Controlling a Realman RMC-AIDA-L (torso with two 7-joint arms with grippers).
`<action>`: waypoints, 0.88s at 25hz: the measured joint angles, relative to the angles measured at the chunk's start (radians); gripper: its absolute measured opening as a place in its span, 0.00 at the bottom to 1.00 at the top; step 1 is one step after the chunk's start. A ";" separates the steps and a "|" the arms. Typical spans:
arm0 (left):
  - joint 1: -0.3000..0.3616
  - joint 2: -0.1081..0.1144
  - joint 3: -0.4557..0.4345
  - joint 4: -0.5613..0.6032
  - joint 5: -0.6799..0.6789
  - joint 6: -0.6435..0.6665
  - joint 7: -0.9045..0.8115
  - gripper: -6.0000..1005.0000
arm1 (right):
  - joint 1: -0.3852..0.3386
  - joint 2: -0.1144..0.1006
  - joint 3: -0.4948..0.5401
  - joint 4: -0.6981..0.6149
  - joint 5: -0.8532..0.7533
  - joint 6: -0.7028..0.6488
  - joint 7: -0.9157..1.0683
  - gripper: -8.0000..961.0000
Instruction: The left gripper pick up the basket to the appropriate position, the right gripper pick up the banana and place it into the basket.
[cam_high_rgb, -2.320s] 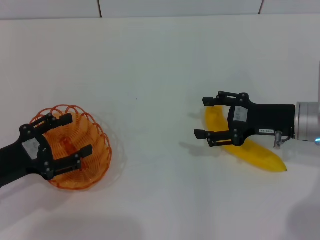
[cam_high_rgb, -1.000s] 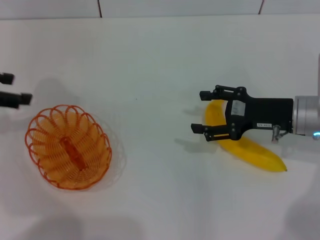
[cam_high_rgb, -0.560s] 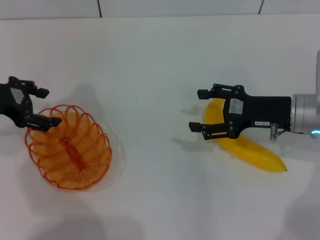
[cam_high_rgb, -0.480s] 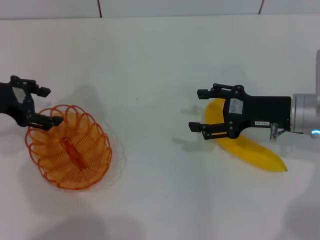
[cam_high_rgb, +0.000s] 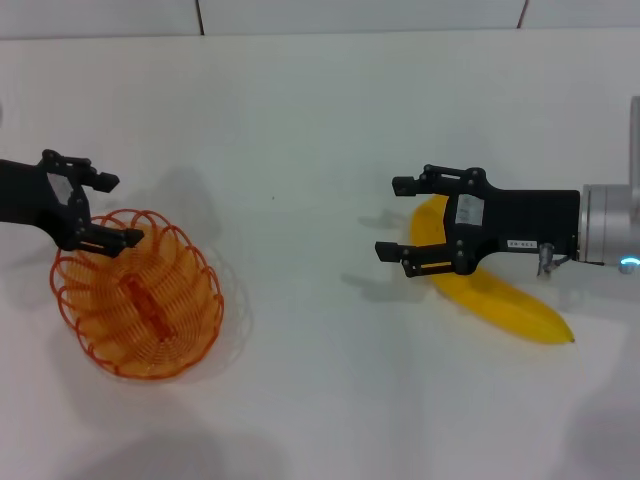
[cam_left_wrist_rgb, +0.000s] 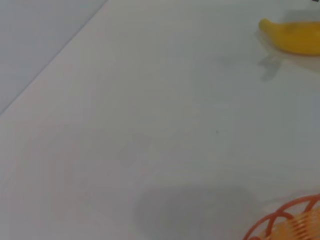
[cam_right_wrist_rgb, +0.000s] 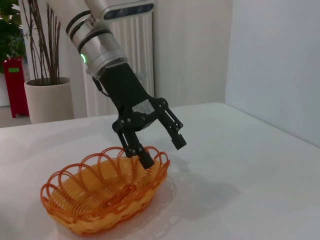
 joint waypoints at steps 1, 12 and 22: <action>-0.002 0.000 0.000 -0.002 0.003 0.000 0.000 0.84 | 0.000 0.000 0.000 0.000 0.000 0.000 0.001 0.91; -0.024 -0.001 0.001 -0.043 0.053 -0.037 -0.020 0.63 | 0.001 0.000 0.000 0.000 0.000 0.000 0.003 0.91; -0.028 -0.003 0.011 -0.045 0.062 -0.039 -0.028 0.59 | 0.001 0.000 0.000 0.001 0.000 0.000 0.004 0.91</action>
